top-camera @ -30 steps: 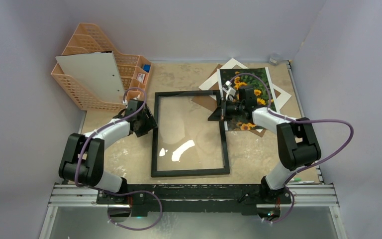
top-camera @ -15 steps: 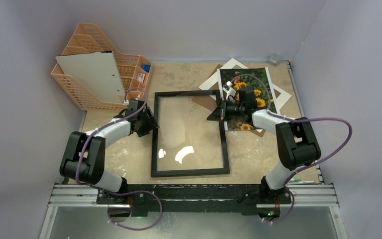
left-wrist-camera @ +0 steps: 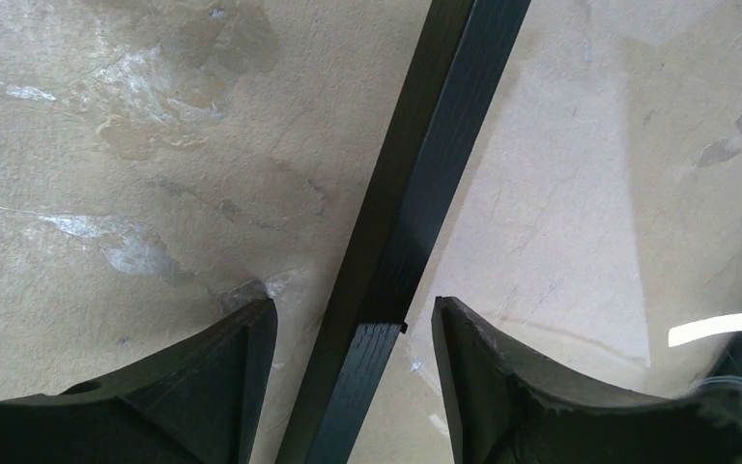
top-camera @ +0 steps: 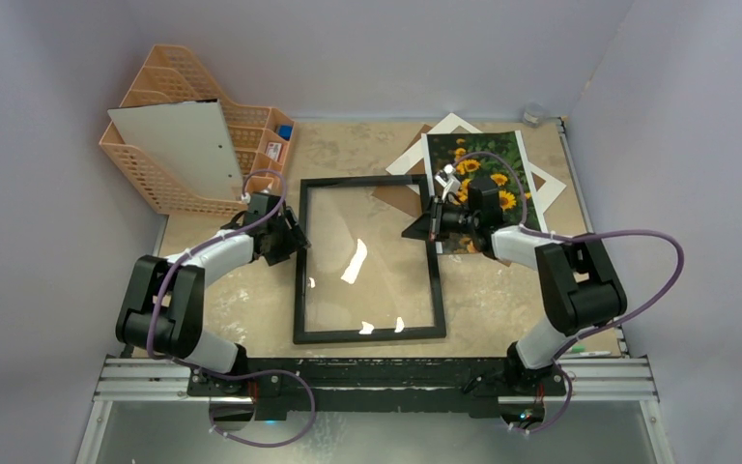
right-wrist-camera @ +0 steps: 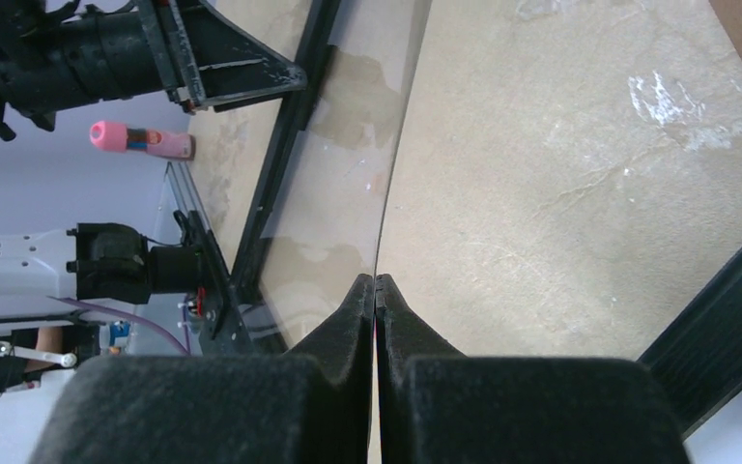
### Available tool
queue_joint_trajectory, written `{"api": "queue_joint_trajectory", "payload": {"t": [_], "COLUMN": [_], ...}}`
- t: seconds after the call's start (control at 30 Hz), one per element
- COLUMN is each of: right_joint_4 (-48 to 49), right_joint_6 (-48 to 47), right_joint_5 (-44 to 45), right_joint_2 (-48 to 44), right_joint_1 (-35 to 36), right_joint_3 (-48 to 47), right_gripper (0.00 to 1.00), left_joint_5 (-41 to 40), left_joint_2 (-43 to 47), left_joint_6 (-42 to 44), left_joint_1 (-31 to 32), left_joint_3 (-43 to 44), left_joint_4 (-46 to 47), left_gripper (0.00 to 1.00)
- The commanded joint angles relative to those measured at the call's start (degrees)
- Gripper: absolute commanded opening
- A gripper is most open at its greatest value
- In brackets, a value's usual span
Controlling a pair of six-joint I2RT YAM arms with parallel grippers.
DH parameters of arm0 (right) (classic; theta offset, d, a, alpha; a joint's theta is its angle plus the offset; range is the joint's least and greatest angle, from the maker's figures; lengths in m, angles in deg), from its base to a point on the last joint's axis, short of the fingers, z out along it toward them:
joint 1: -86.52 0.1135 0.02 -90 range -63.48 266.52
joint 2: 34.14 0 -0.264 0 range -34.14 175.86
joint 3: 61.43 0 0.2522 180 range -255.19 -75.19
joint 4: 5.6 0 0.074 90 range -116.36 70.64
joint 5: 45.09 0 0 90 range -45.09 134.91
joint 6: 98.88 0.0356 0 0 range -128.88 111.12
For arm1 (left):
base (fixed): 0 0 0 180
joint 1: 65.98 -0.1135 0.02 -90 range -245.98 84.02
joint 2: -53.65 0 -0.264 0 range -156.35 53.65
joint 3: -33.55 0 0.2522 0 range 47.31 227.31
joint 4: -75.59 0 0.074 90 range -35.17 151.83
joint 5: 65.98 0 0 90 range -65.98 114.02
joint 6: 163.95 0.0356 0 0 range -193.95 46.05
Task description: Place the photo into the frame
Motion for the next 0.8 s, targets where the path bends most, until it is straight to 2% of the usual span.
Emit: {"api": "queue_joint_trajectory", "payload": {"t": [0.0, 0.37, 0.77], "right_joint_4": [4.62, 9.59, 9.45], "right_joint_6": [0.74, 4.75, 6.41], "right_joint_5": [-3.71, -3.78, -1.08], "right_joint_2": [-4.36, -3.19, -0.43], "right_joint_1": [0.36, 0.36, 0.39], "right_joint_3": [1.29, 2.35, 2.47], "right_gripper": [0.00, 0.00, 0.00], "left_joint_5": [-1.26, -2.79, -2.28], "left_joint_2": [1.83, 2.67, 2.25], "left_joint_6": [0.68, 0.76, 0.94], "left_joint_1": [-0.23, -0.51, -0.60], "left_joint_3": [-0.34, -0.27, -0.34], "left_joint_4": [1.31, 0.46, 0.71], "left_gripper": [0.62, 0.63, 0.63]}}
